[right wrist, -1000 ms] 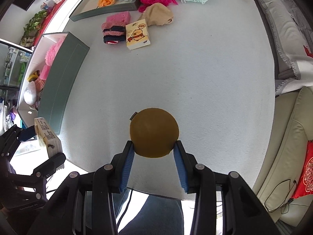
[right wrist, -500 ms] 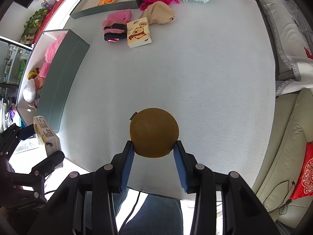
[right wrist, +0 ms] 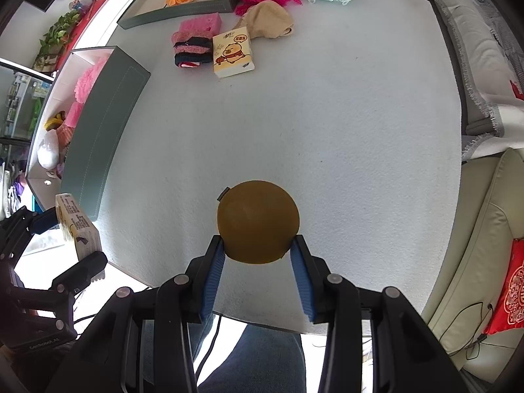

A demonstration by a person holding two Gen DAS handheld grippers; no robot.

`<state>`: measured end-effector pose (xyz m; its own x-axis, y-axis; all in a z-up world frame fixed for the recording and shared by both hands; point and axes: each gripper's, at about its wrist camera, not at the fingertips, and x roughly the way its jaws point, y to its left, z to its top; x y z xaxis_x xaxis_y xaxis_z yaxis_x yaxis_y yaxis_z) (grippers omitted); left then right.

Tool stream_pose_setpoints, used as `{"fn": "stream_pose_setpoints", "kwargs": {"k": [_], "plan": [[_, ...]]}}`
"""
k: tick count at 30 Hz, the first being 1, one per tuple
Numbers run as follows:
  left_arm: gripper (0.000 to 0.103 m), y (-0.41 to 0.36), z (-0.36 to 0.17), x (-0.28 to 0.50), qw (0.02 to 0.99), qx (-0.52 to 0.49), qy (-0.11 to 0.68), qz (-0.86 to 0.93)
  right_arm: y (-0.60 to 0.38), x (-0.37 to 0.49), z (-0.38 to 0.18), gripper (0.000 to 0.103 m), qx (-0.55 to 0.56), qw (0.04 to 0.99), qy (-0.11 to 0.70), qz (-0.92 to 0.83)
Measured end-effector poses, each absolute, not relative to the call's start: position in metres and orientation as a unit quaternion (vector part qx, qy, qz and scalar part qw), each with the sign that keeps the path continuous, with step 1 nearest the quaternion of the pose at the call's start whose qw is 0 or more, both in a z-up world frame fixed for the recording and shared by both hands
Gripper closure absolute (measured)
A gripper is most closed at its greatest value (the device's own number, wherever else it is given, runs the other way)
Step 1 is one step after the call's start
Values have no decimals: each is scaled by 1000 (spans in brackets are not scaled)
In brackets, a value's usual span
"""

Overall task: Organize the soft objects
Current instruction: 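Lift and carry the tissue pack and mustard pad over the white box with both tools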

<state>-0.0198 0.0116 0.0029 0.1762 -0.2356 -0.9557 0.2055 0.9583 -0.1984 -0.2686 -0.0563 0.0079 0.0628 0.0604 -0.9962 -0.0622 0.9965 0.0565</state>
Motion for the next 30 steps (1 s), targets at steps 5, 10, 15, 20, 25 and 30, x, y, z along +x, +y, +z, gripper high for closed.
{"fn": "stream_pose_setpoints", "kwargs": {"k": [5,10,15,20,25,30], "plan": [[28,14,5,-21,770,-14,621,-143,-55,-269,11,59,-6,730,682,43],[28,22,10,-23,779,-22,612,-135,-48,-266,16,59,-18,733,678,48],[28,36,21,-22,794,-38,595,-120,-40,-260,25,59,-30,740,670,51],[28,55,31,-21,806,-60,580,-99,-29,-252,38,59,-43,749,659,56],[28,76,37,-22,816,-82,567,-76,-11,-244,47,59,-59,753,652,65],[28,99,39,-26,823,-103,556,-50,13,-238,52,59,-82,754,647,80]]}}
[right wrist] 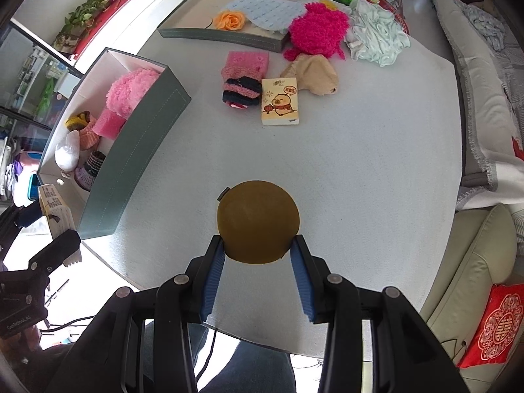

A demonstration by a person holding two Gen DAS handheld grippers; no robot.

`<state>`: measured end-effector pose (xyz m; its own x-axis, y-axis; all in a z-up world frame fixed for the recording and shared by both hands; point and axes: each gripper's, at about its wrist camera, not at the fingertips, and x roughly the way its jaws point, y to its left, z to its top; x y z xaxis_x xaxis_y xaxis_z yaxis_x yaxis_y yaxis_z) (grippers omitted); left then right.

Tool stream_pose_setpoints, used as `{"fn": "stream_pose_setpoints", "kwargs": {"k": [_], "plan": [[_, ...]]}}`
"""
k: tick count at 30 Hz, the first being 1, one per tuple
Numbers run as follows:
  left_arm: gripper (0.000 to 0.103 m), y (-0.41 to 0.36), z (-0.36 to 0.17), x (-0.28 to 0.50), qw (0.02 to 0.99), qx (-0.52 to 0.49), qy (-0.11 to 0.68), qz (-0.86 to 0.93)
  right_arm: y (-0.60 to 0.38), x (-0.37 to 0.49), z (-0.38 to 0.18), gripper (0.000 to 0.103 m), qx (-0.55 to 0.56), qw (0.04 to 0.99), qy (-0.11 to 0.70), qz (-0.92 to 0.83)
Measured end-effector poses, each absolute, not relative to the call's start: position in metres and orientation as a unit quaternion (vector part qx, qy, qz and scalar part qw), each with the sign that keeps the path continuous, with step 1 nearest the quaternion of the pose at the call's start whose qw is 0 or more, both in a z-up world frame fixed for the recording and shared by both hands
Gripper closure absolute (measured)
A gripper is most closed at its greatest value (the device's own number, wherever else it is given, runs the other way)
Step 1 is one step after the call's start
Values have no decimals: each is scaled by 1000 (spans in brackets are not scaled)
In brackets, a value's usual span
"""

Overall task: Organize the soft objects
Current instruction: 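Lift and carry the tissue pack and mustard pad over the white box with both tools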

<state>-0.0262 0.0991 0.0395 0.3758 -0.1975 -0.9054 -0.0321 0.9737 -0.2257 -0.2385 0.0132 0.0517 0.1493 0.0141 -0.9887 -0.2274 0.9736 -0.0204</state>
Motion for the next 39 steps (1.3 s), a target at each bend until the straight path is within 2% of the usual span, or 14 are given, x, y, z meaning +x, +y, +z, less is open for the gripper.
{"fn": "stream_pose_setpoints", "kwargs": {"k": [19,39], "plan": [[28,192,34,-62,827,-181,527,70,121,-224,67,58,-182,747,617,166],[28,233,10,-38,808,-196,541,127,231,-182,51,58,-193,724,619,236]]}}
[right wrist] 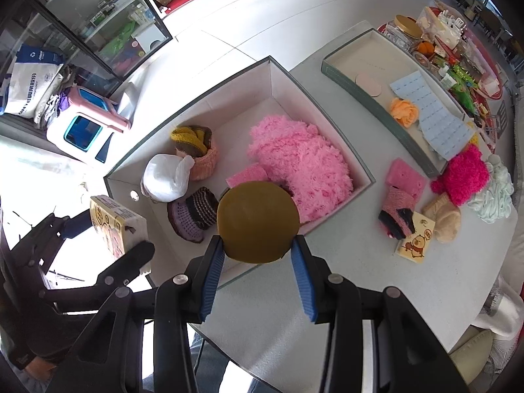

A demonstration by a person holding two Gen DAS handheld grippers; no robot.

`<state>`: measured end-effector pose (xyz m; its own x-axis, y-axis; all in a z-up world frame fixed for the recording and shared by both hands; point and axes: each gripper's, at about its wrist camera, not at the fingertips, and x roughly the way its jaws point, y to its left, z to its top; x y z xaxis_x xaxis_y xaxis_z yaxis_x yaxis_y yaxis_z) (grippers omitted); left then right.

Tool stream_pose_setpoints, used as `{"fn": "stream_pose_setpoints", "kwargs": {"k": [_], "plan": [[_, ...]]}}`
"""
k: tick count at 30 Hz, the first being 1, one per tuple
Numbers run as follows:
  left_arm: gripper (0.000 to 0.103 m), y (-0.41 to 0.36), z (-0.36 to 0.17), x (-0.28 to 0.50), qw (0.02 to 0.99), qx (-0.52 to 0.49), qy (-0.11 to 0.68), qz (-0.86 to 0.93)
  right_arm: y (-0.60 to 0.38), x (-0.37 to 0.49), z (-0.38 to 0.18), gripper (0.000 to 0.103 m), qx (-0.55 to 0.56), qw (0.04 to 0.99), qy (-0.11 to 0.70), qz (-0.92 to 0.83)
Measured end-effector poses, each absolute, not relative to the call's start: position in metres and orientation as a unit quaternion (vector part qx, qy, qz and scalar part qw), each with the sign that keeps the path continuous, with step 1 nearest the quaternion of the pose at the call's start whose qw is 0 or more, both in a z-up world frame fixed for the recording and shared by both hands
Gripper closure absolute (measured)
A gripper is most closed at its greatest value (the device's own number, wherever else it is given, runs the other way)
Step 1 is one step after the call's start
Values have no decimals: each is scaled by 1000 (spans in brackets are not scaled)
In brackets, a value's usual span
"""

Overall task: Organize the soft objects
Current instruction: 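Lift and carry the tissue pack and mustard pad over the white box with both tools, then open the left tool to drop the tissue pack while the right tool releases the pad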

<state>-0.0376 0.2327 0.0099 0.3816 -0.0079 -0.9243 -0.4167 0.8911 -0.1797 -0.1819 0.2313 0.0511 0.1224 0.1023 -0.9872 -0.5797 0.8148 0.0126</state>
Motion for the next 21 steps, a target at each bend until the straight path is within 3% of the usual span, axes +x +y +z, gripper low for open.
{"fn": "stream_pose_setpoints", "kwargs": {"k": [9,15,16,17,18,20,21], "plan": [[28,228,-11,-21,794,-193,563,122,242,-165,29,57,-193,706,641,230],[27,222,-21,-12,783,-183,582,118,246,-158,18,50,-182,691,659,235],[27,222,-22,-11,779,-184,587,120,244,-157,17,32,-173,688,664,235],[23,222,-24,-10,774,-189,592,120,242,-156,16,6,-161,688,667,238],[15,222,-26,-10,769,-198,597,115,239,-156,18,1,-146,692,663,243],[0,222,-26,-10,767,-209,597,112,234,-154,24,0,-129,703,653,252],[0,220,-24,-11,771,-201,592,121,232,-154,27,0,-124,706,648,256]]}}
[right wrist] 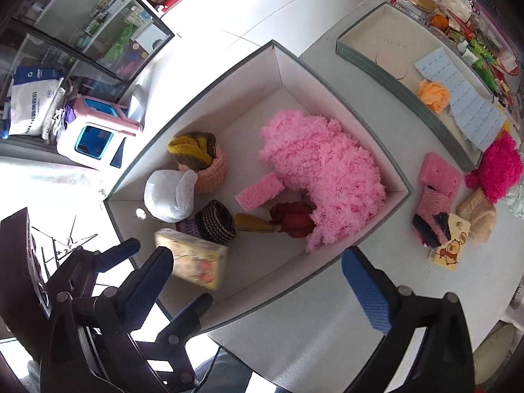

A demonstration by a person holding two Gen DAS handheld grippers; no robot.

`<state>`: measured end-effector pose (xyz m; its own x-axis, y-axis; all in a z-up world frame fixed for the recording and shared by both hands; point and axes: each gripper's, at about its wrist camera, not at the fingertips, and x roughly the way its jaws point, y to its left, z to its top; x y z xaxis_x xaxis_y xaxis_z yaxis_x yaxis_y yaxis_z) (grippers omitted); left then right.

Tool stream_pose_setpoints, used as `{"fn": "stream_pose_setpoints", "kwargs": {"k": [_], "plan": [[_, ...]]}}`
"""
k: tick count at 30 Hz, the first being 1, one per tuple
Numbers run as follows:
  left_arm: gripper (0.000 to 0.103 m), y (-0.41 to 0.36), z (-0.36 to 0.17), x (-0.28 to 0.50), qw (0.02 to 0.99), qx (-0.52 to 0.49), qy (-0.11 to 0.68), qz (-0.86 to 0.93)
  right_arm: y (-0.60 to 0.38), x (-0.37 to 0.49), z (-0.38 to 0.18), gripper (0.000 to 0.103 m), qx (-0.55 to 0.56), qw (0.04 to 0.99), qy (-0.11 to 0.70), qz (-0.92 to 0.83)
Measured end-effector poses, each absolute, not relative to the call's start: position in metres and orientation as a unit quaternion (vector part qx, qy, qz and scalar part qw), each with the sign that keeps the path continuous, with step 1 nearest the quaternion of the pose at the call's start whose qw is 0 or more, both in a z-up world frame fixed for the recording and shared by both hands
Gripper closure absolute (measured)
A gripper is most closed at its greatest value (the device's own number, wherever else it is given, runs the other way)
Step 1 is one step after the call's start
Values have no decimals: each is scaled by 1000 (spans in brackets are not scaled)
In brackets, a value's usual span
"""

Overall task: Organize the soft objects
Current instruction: 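Open the left tool to drop the tissue pack while the right tool releases the pad, then move both open tools back over the table toward the pink sponge and knit hat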

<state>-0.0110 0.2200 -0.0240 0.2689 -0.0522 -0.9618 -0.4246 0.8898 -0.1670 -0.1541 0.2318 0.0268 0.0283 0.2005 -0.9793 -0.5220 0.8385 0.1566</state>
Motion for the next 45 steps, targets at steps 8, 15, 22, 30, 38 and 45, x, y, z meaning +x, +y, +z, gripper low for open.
{"fn": "stream_pose_setpoints", "kwargs": {"k": [8,15,22,30,38,45], "plan": [[0,206,-18,-11,756,-208,613,100,182,-152,46,0,-50,718,650,245],[0,170,-6,-11,751,-190,630,59,63,-181,22,0,40,714,683,147],[0,114,-10,-6,731,-157,664,-4,-65,-243,-38,0,148,664,733,6],[0,54,-35,23,693,-139,705,-55,-121,-280,-71,0,189,632,750,-39],[0,33,-73,27,650,-150,744,-47,-75,-186,-55,0,116,675,728,28],[0,38,-78,-5,637,-167,749,-76,-3,-55,-43,0,49,735,672,72]]}}
